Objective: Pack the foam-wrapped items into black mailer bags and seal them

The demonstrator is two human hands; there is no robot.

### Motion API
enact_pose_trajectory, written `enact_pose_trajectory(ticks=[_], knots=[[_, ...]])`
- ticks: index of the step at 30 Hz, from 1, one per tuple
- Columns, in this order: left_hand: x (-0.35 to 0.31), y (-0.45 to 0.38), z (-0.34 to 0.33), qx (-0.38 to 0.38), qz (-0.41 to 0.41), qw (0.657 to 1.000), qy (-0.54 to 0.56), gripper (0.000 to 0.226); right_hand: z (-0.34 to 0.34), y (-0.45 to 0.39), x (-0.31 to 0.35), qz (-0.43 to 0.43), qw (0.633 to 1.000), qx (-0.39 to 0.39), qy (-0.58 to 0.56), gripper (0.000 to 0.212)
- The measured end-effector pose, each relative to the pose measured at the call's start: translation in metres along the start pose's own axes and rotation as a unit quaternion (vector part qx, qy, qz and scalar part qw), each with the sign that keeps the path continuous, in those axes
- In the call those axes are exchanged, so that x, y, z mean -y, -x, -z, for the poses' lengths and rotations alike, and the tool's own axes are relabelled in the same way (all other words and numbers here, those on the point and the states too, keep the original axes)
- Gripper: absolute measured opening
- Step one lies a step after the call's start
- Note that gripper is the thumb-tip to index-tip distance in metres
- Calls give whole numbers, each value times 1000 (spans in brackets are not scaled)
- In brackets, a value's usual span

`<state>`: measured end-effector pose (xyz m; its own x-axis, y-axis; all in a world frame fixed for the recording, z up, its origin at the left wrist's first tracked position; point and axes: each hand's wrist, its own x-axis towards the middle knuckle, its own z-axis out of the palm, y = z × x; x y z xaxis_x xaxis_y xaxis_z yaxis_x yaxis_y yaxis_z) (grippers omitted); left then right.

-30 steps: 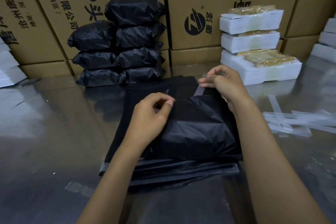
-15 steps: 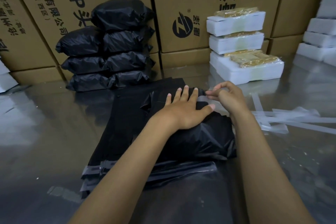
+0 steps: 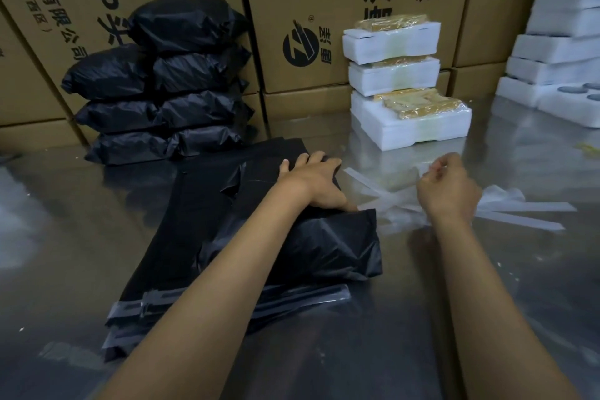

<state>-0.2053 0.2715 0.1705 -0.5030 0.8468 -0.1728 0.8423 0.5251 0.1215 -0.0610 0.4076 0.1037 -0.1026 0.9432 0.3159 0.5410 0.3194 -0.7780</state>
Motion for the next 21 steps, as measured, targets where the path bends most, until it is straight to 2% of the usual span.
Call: enact_pose_trajectory(ticks=[5, 10, 14, 18, 21], knots=[[-10, 3, 4, 19, 22, 999, -29, 104, 11, -8, -8, -51, 995, -83, -1, 22], [-23, 7, -3, -14, 56, 998, -40, 95, 12, -9, -8, -83, 995, -41, 38, 28], [-23, 11, -8, -58, 56, 997, -5, 82, 12, 0, 0, -78, 993, -52, 74, 34], [-18, 12, -13, -101, 47, 993, 49, 74, 11, 10, 19, -1, 994, -75, 77, 43], [-13, 11, -14, -160, 43, 977, 134, 61, 0, 28, 52, 112, 993, -32, 20, 51]])
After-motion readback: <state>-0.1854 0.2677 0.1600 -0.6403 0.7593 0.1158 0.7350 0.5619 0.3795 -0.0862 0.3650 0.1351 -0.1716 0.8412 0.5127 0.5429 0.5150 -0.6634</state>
